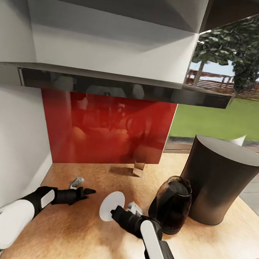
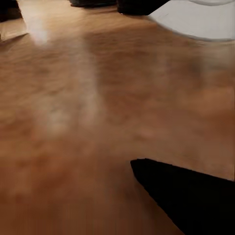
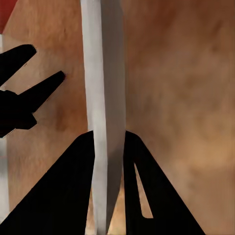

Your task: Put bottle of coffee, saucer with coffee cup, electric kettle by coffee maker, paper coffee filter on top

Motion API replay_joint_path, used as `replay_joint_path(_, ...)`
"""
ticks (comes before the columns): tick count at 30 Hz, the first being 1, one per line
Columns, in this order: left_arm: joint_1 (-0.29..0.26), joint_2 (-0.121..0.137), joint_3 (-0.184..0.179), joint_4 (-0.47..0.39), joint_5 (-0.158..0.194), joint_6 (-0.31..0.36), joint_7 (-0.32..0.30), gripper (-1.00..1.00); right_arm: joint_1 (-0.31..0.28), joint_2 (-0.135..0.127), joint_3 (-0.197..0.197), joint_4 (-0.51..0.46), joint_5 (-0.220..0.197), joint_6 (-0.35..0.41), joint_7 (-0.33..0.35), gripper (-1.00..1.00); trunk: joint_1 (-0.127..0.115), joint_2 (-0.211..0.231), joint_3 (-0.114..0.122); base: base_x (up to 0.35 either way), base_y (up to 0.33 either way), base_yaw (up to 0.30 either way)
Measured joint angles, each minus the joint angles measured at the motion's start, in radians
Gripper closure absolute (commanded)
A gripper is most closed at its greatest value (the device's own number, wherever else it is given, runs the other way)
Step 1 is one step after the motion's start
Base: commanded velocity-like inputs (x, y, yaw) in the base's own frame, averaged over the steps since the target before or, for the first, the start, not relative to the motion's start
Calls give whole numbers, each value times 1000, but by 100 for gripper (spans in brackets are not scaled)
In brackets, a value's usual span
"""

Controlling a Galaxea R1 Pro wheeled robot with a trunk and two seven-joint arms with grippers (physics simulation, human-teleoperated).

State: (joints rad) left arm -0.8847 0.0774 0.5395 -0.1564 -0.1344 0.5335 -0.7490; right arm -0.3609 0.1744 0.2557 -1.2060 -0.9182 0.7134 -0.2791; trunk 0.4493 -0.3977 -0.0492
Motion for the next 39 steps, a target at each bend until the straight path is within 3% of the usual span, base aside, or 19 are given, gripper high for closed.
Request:
replay_joint_path(11, 9, 14, -6, -143, -4, 79, 2, -100, 0, 0, 0, -77, -1, -1, 0, 100, 0, 0, 0, -1, 0, 0)
replay_joint_path(39, 10, 11, -14, -152, -4, 82, 2, -100, 0, 0, 2, -101, 1, -1, 0, 100, 1, 0, 0, -269, -81, 0)
